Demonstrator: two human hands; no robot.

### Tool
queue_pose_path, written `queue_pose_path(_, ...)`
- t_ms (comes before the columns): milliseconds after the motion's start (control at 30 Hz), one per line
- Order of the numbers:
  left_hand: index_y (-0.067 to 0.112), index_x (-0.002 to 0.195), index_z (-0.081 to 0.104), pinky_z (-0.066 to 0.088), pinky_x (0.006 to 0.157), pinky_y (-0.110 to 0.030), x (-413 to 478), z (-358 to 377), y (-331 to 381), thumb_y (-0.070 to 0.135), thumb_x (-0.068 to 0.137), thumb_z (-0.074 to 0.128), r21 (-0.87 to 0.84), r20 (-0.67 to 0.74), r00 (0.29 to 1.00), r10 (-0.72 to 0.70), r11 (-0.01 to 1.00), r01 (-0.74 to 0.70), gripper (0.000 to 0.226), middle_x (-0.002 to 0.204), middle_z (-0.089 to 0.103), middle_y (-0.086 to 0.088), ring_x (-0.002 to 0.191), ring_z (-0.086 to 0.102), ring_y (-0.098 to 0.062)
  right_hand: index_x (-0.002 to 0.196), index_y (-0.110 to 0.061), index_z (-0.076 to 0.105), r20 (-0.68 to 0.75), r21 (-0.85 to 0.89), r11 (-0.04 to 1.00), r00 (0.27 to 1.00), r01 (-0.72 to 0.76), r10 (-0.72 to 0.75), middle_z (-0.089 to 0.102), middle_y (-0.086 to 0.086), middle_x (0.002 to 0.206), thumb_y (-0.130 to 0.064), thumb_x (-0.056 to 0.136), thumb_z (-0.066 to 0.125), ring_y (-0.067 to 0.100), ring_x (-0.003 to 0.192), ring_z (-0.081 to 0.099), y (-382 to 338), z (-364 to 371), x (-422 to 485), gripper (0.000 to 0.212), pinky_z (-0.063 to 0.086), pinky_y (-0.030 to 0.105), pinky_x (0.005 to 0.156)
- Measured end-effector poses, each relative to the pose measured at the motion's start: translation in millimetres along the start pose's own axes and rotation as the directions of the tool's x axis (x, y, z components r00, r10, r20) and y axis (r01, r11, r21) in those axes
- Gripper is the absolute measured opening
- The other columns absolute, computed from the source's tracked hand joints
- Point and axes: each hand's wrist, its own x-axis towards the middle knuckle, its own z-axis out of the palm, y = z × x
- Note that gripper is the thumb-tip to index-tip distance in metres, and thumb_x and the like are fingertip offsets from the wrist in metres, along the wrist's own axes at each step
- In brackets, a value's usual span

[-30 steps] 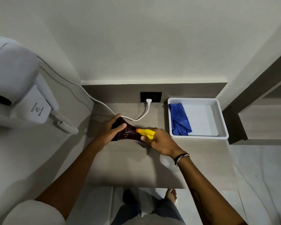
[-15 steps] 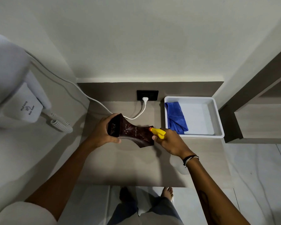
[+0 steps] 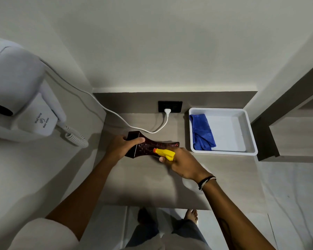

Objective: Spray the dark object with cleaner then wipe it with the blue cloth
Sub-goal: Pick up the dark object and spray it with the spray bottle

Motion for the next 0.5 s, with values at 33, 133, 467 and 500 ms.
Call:
queue_pose_path(33, 0.018, 0.090, 0.082, 0.067, 0.076, -0.039, 0, 0, 0, 0.076, 0.048, 0.090, -0.009, -0.005, 1.000, -0.009, 1.000, 0.009, 0.072, 0.077, 0.083, 0.002, 0.078, 0.082, -0.019, 0.150, -0.032, 0.061, -0.002, -0.009, 1.000, 1.000, -0.016, 0.016, 0.073, 0.003, 0.144, -0.042, 0.109, 0.061, 0.028, 0.127, 0.071, 0, 1, 0, 0.043, 0.059, 0.047, 0.105)
queue_pose_path(133, 0.018, 0.086, 0.082, 0.062, 0.070, -0.034, -2, 0, 2, 0.075, 0.048, 0.091, -0.011, -0.010, 1.000, -0.012, 1.000, 0.012, 0.069, 0.073, 0.082, 0.004, 0.077, 0.081, -0.019, 0.147, -0.027, 0.064, 0.002, -0.036, 0.992, 0.993, -0.118, 0.118, 0.075, 0.007, 0.136, -0.048, 0.107, 0.060, 0.031, 0.120, 0.072, 3, 2, 2, 0.045, 0.060, 0.047, 0.101)
queue_pose_path(467, 0.035, 0.116, 0.075, 0.067, 0.090, -0.054, -6, -1, 1, 0.067, 0.054, 0.090, -0.092, 0.101, 0.994, 0.047, 0.995, -0.038, 0.071, 0.110, 0.081, -0.006, 0.099, 0.080, -0.027, 0.122, -0.015, 0.070, -0.086, -0.076, 0.933, 0.934, -0.352, 0.346, 0.076, 0.011, 0.103, -0.049, 0.104, 0.064, 0.033, 0.094, 0.071, 37, -2, -4, 0.039, 0.059, 0.044, 0.082)
queue_pose_path(500, 0.047, 0.120, 0.070, 0.065, 0.093, -0.055, -6, -1, 3, 0.065, 0.057, 0.089, -0.088, 0.108, 0.991, 0.081, 0.994, -0.071, 0.068, 0.119, 0.078, -0.004, 0.104, 0.078, -0.025, 0.112, -0.015, 0.067, -0.095, -0.065, 0.934, 0.934, -0.352, 0.345, 0.073, 0.008, 0.097, -0.049, 0.104, 0.065, 0.032, 0.090, 0.069, 39, -3, -5, 0.034, 0.056, 0.041, 0.077)
